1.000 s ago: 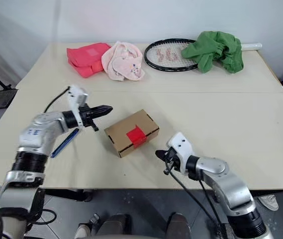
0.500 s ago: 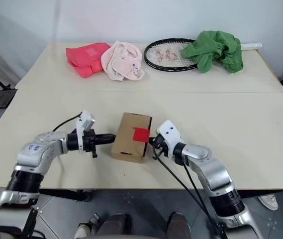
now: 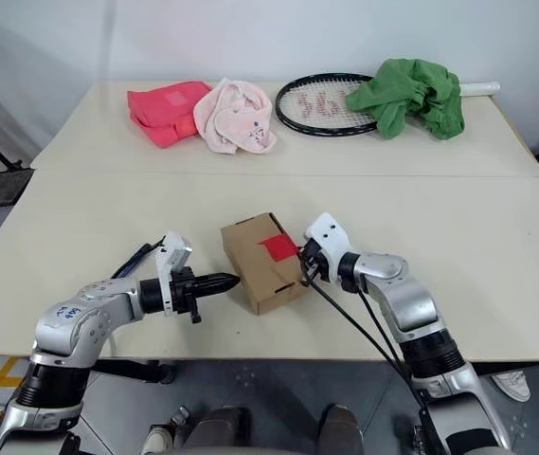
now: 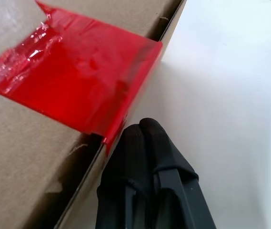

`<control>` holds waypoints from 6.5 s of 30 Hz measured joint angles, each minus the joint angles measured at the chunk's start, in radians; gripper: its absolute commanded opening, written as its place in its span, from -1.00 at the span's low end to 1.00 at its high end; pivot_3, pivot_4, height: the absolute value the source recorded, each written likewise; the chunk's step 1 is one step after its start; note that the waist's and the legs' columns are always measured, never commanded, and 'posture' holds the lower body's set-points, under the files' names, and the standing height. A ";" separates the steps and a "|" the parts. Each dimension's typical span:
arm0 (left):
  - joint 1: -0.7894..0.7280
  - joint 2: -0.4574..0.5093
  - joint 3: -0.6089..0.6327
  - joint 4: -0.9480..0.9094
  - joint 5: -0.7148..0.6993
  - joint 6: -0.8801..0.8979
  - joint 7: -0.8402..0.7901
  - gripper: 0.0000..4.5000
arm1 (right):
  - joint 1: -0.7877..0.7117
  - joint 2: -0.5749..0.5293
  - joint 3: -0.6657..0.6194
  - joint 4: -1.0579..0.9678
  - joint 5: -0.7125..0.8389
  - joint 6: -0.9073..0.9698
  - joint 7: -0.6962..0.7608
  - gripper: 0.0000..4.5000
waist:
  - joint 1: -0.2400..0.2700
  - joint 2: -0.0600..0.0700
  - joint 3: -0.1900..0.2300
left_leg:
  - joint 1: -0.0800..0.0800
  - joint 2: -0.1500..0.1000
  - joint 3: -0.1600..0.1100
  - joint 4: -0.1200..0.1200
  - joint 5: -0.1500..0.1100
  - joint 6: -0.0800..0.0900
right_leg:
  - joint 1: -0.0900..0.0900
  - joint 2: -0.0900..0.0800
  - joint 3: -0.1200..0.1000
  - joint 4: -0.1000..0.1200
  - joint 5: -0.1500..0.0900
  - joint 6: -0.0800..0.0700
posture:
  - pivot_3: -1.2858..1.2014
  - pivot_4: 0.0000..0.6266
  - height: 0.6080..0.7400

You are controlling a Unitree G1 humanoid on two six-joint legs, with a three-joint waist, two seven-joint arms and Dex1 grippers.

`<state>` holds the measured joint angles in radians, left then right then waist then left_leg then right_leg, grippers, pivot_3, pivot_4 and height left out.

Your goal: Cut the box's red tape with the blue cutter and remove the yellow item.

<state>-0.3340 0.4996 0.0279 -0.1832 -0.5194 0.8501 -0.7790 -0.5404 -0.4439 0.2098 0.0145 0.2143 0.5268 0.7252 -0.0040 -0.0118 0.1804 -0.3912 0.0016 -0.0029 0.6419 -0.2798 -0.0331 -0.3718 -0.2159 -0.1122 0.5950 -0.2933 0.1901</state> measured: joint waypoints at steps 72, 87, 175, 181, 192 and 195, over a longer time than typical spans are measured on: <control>0.332 0.374 0.318 0.161 0.141 -0.263 0.043 -0.80 | 0.494 -0.215 -0.349 -0.608 0.455 -0.307 0.294 1.00 | 0.007 0.002 -0.003 | 0.006 0.018 0.020 0.007 -0.016 0.000 | -0.003 0.011 0.002 -0.003 0.003 -0.006 | 0.03 -0.52 1.00; 0.237 0.379 0.268 0.285 0.161 -0.595 -0.225 -0.80 | 0.556 -0.249 -0.414 -0.615 0.454 -0.309 0.280 1.00 | 0.028 0.001 -0.002 | 0.005 0.019 0.022 0.008 -0.016 0.000 | -0.004 0.011 0.002 -0.004 0.003 -0.006 | 0.03 -0.52 1.00; -0.268 0.213 -0.625 -0.313 0.453 0.076 -0.260 -0.80 | 0.403 -0.280 0.095 -0.552 0.083 0.023 0.132 -0.98 | 0.034 0.000 -0.002 | 0.002 0.020 0.023 0.021 -0.020 0.004 | -0.003 0.013 0.004 -0.003 0.003 -0.007 | 0.03 -0.52 1.00; -0.249 0.213 -0.625 -0.302 0.457 0.036 -0.247 -0.80 | 0.397 -0.249 0.128 -0.546 0.072 0.023 0.135 -0.98 | 0.037 0.000 -0.002 | 0.002 0.020 0.023 0.022 -0.020 0.004 | -0.002 0.012 0.004 -0.003 0.003 -0.007 | 0.03 -0.52 1.00; -0.189 0.233 -0.581 -0.256 0.446 -0.167 -0.265 -0.80 | 0.467 -0.311 -0.062 -0.615 0.259 0.112 0.183 -0.82 | 0.051 0.000 -0.004 | 0.002 0.020 0.024 0.022 -0.020 0.004 | -0.002 0.013 0.004 -0.003 0.003 -0.007 | 0.03 -0.52 1.00; -0.126 0.306 -0.501 -0.211 0.394 -0.373 -0.363 -0.80 | 0.530 -0.403 -0.324 -0.720 0.616 0.304 0.162 -0.42 | 0.045 0.001 -0.003 | 0.002 0.024 0.024 0.022 -0.021 0.003 | -0.003 0.016 0.004 -0.004 0.004 -0.010 | 0.03 -0.52 1.00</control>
<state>-0.4602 0.8058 -0.4728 -0.3942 -0.1250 0.4770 -1.1423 -0.0104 -0.8466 -0.1142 -0.7056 0.8301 0.8307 0.8870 0.0405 -0.0111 0.1772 -0.3896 0.0253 0.0214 0.6640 -0.3011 -0.0306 -0.3746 -0.2004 -0.1085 0.5911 -0.2895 0.1805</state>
